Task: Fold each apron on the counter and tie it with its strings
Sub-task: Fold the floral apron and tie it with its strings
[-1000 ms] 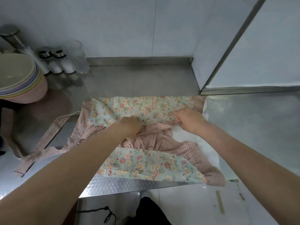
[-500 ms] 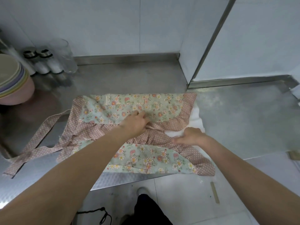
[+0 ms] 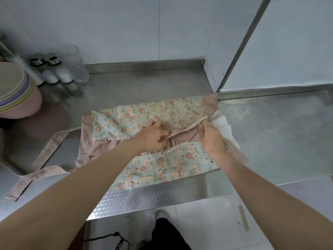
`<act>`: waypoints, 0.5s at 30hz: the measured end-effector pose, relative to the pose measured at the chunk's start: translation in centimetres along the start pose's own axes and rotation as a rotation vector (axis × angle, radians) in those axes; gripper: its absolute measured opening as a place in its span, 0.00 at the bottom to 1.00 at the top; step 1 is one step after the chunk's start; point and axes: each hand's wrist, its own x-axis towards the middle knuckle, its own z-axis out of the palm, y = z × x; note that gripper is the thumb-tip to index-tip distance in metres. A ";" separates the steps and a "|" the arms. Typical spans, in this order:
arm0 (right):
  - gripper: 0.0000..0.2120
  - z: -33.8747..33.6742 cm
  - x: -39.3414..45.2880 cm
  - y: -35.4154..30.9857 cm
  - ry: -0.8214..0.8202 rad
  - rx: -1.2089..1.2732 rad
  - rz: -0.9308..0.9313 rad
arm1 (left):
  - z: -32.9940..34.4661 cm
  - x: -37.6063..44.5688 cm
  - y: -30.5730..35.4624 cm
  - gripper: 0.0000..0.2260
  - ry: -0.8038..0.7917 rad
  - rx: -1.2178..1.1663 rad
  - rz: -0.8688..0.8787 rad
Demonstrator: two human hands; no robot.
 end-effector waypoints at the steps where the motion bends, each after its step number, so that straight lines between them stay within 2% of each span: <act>1: 0.12 0.4 0.5 0.0 -0.006 -0.003 -0.015 | 0.4 0.0 0.1 0.04 -0.010 0.009 0.006; 5: 0.21 2.1 1.6 0.6 -0.099 -0.265 0.005 | 1.2 0.4 0.1 0.04 -0.065 0.088 -0.016; 8: 0.23 3.1 1.9 0.9 -0.075 -0.375 0.006 | 1.3 0.9 0.5 0.11 -0.082 0.189 -0.033; 11: 0.24 3.3 2.0 0.8 -0.064 -0.313 0.035 | 1.8 1.4 1.2 0.23 -0.079 0.340 -0.086; 13: 0.22 2.9 2.0 1.5 -0.075 -0.211 0.020 | 2.1 1.8 1.6 0.25 -0.114 0.436 -0.112; 15: 0.17 1.6 1.8 2.3 -0.028 -0.093 0.023 | 1.9 2.4 2.0 0.25 -0.187 0.434 -0.156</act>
